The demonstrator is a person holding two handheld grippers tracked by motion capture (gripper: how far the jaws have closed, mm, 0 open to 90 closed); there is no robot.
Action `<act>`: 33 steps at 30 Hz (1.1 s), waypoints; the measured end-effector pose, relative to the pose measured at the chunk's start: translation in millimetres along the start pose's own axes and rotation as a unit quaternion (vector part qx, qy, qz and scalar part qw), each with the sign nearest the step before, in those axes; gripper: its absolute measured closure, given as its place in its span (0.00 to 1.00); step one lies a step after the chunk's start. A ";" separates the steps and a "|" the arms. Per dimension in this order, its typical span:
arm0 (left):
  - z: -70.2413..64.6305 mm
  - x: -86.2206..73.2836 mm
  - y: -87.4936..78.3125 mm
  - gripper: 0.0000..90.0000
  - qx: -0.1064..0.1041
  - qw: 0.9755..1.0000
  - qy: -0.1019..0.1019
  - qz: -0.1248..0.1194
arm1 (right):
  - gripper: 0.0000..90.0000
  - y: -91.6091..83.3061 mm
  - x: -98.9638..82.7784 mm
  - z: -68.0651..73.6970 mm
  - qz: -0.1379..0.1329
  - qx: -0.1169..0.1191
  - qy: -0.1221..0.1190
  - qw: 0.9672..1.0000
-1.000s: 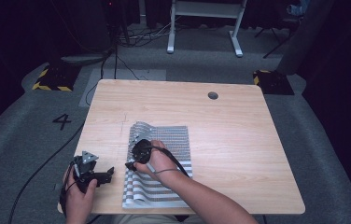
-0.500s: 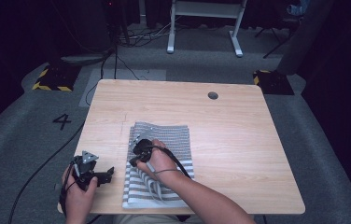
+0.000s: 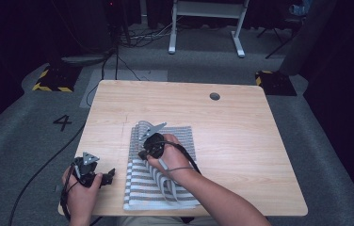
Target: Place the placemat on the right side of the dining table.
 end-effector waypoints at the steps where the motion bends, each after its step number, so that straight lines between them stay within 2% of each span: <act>1: -0.2 0.1 0.3 0.00 0.000 1.000 -0.001 0.000 | 0.99 -4.8 1.5 -0.9 0.000 -0.003 0.003 1.000; 2: -0.1 0.2 0.3 0.00 0.000 1.000 -0.001 0.000 | 0.99 -13.1 4.0 -2.5 -0.001 -0.007 0.010 1.000; 5: -0.1 0.2 0.5 0.00 0.001 1.000 -0.001 -0.001 | 0.99 -29.2 11.6 -11.1 -0.019 -0.013 -0.010 1.000; 11: 0.4 0.4 0.6 0.00 0.000 1.000 0.001 -0.001 | 0.99 -69.4 25.6 -24.4 -0.041 -0.033 -0.007 0.999; 16: 0.4 0.4 0.6 0.00 0.000 1.000 0.001 -0.001 | 1.00 -107.5 36.3 -43.9 -0.062 -0.061 -0.003 0.996; 21: 0.4 0.4 0.6 0.00 0.000 1.000 0.001 -0.001 | 1.00 -141.3 44.0 -67.0 -0.081 -0.089 0.000 0.993; 26: 0.4 0.4 0.6 0.00 0.000 1.000 0.001 -0.001 | 1.00 -175.1 48.0 -95.1 -0.094 -0.127 0.005 0.987; 27: 0.4 0.4 0.7 0.00 0.000 1.000 0.001 -0.001 | 1.00 -179.4 48.4 -99.5 -0.096 -0.132 0.000 0.987; 33: 0.4 0.4 0.6 0.00 0.000 1.000 0.001 -0.001 | 1.00 -214.9 45.6 -131.8 -0.094 -0.178 -0.004 0.979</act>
Point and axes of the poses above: each handheld gripper's, and its own axes: y roughly forward along the jaws, x roughly out of its top, z roughly to its left, the point moved 8 cm from there along y, roughly forward along the jaws, and after that the axes turned 15 degrees about -z, right-handed, at the moved point
